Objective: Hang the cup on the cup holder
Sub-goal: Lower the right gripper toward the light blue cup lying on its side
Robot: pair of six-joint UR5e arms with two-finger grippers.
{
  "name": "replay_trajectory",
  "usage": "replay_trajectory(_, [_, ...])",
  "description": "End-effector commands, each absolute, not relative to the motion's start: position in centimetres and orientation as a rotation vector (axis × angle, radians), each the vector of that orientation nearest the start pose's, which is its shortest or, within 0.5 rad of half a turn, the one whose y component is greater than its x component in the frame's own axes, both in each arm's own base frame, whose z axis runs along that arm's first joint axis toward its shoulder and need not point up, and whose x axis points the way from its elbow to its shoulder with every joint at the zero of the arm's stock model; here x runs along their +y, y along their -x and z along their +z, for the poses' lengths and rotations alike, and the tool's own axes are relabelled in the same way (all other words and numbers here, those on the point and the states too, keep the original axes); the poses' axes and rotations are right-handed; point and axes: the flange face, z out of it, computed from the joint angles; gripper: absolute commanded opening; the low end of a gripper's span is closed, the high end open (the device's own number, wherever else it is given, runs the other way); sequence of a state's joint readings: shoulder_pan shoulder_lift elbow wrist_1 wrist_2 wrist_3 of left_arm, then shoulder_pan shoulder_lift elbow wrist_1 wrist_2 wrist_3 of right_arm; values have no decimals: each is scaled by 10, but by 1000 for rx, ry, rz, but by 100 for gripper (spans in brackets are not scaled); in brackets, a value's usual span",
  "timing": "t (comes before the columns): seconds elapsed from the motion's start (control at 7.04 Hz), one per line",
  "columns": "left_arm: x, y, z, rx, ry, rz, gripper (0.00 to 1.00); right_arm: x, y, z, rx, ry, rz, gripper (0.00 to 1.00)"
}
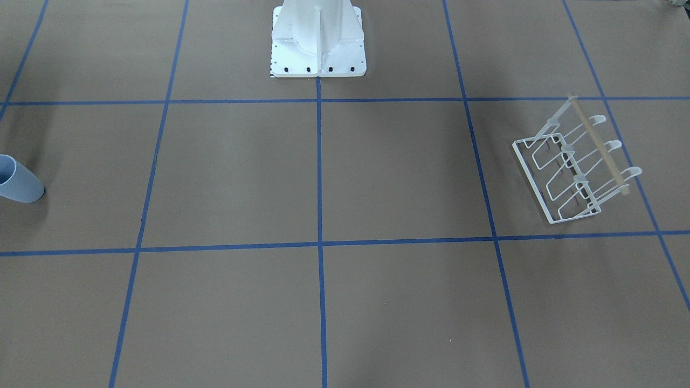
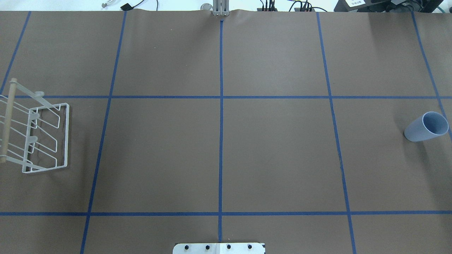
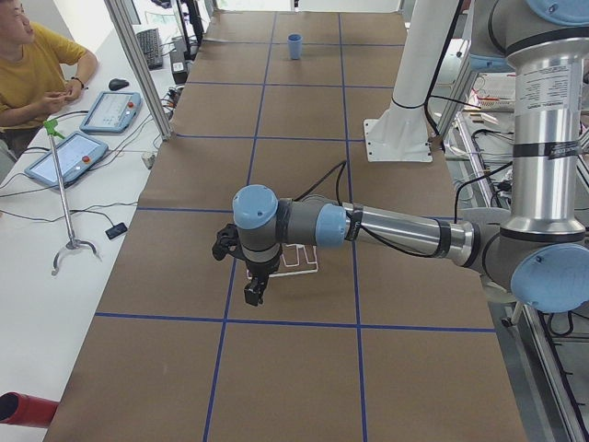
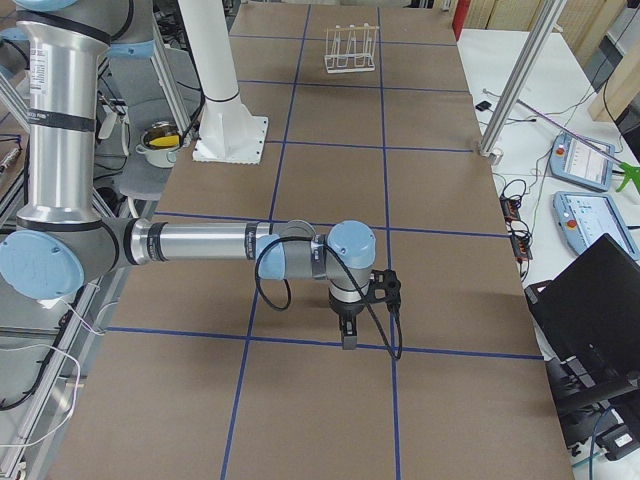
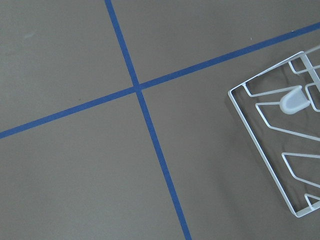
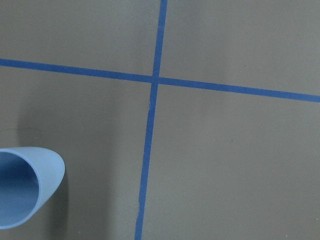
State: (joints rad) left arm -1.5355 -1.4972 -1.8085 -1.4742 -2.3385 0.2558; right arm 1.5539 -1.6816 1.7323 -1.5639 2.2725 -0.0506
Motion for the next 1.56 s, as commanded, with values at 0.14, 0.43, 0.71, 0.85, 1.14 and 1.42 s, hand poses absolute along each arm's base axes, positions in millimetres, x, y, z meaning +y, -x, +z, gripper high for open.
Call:
replay_trajectory(0.14, [-462,48,576,754,-169,309,99,-460,-60,621,-701,-97,-99,100])
replay_trajectory(0.43, [-467,47,567,760,-186,313,99,-474,-51,598,-701,-185,-152,100])
replay_trajectory(0.71, [-470,47,533,752,-256,342,99,-483,-7,572,-776,-280,-286,100])
replay_trajectory(0.85, [-472,48,507,735,-319,366,99,-498,18,557,-798,-291,-340,100])
replay_trajectory(1.14, [-498,47,498,729,-413,405,99,-483,29,585,-850,-220,-344,99])
replay_trajectory(1.42, [-500,46,506,727,-433,413,99,-483,46,604,-847,-182,-365,99])
